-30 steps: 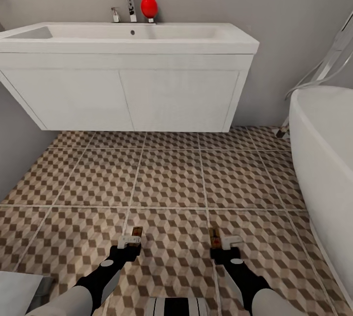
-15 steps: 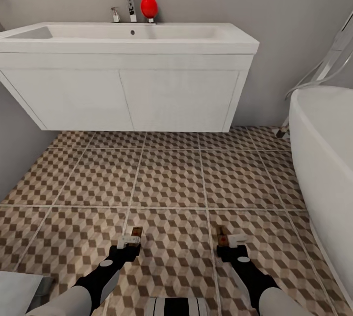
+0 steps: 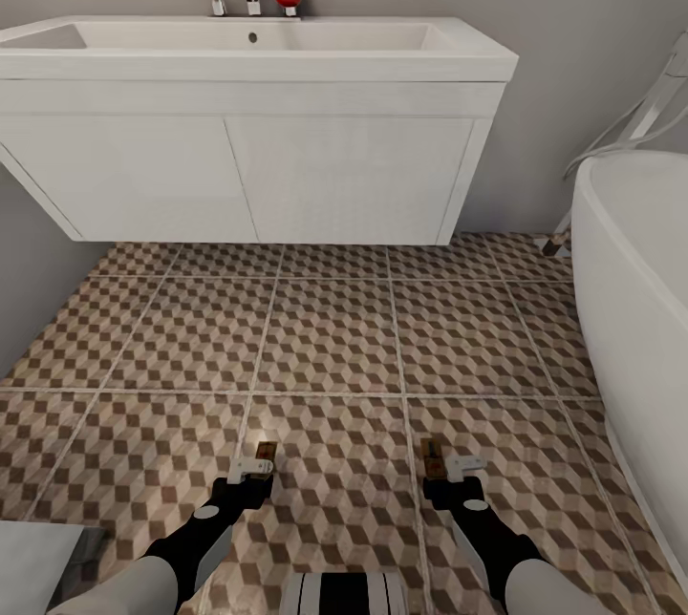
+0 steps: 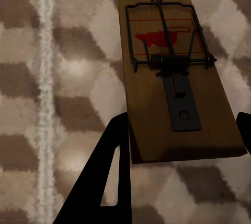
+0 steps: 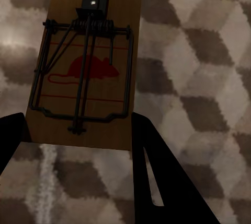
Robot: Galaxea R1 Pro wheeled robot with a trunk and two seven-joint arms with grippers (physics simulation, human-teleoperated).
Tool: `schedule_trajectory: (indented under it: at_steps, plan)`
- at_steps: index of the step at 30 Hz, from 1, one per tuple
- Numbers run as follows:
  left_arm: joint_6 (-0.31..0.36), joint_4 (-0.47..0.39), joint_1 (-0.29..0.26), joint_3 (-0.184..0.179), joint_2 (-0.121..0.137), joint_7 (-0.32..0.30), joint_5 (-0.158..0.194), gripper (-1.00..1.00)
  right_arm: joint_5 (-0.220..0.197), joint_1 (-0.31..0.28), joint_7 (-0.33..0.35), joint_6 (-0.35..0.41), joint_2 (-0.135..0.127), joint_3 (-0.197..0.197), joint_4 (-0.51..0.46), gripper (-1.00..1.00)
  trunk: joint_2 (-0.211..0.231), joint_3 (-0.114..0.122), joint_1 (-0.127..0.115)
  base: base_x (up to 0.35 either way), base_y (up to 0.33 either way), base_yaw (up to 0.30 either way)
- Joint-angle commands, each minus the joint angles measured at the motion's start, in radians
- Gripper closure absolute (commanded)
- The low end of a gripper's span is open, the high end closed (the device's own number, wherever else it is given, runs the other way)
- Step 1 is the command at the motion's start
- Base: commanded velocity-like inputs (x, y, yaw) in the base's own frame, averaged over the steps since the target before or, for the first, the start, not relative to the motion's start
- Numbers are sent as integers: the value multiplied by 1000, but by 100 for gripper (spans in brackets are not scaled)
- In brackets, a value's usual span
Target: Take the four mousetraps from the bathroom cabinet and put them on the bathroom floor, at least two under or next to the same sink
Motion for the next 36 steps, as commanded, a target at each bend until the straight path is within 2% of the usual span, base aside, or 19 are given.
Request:
schedule_trajectory:
  at_steps: [1,20,36]
  plan:
    - [-4,1,-1,-9,0,5,7,100,7,0,2,1,1,-6,0,100,0,-1,0,0,0,0]
    - [-4,1,-1,-16,0,19,-1,100,8,0,2,0,4,-6,0,100,0,-1,0,0,0,0]
    - [-3,15,-1,-16,13,19,-5,100,8,0,2,0,7,-4,0,100,0,-1,0,0,0,0]
